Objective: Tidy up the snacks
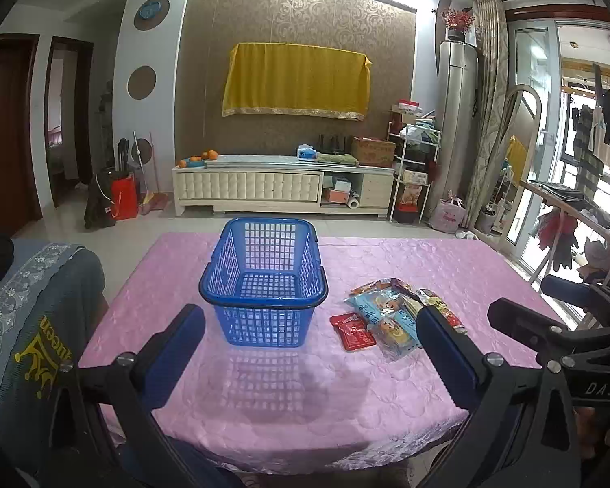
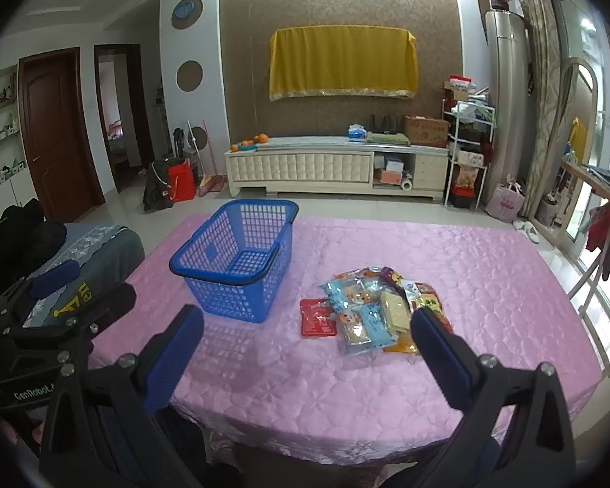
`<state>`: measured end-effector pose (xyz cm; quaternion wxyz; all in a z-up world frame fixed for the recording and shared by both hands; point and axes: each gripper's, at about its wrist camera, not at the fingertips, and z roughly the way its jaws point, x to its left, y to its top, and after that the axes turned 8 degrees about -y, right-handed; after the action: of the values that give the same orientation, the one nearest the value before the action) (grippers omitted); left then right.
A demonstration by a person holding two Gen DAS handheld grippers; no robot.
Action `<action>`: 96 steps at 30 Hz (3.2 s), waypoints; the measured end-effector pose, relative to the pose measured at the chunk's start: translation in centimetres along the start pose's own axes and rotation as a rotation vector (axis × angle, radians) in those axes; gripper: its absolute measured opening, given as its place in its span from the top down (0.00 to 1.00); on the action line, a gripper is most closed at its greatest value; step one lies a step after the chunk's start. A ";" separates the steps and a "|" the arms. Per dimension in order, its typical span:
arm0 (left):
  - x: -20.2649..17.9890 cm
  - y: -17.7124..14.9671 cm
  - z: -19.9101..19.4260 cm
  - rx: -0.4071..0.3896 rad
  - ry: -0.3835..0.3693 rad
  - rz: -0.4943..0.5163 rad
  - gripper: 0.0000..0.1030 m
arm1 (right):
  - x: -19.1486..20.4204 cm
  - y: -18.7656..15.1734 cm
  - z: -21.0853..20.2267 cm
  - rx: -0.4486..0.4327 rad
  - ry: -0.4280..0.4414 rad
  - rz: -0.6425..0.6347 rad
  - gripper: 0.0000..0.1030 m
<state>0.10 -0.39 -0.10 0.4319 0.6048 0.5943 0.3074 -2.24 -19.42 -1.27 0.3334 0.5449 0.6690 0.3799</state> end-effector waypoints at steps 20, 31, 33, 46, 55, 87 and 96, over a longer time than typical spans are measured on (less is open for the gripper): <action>0.3 -0.3 0.2 0.005 -0.008 -0.003 0.00 | -0.2 0.1 0.0 0.008 0.000 -0.003 0.00; 0.3 -0.2 0.2 0.004 -0.010 -0.004 0.00 | -0.3 0.0 0.0 0.009 -0.002 -0.007 0.00; 0.3 -0.2 0.2 0.004 -0.010 -0.005 0.00 | -0.3 0.0 0.0 0.008 -0.003 -0.007 0.00; 0.3 -0.1 0.1 0.006 -0.016 -0.005 0.00 | -0.2 0.0 0.0 0.011 -0.002 -0.009 0.00; 0.4 -0.1 0.0 0.009 -0.018 -0.006 0.00 | -0.3 0.0 -0.1 0.016 0.002 -0.012 0.00; -8.9 3.6 16.4 0.257 -0.140 0.081 0.00 | -13.7 3.4 8.5 0.107 -0.069 0.095 0.00; -9.2 -1.1 25.7 0.485 -0.102 -0.012 0.00 | -17.4 -0.9 16.8 0.291 -0.096 0.120 0.00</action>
<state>21.41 -13.63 -11.04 0.3055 0.7020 0.6317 0.1222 14.92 -34.15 -9.71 0.2592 0.6440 0.6664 0.2720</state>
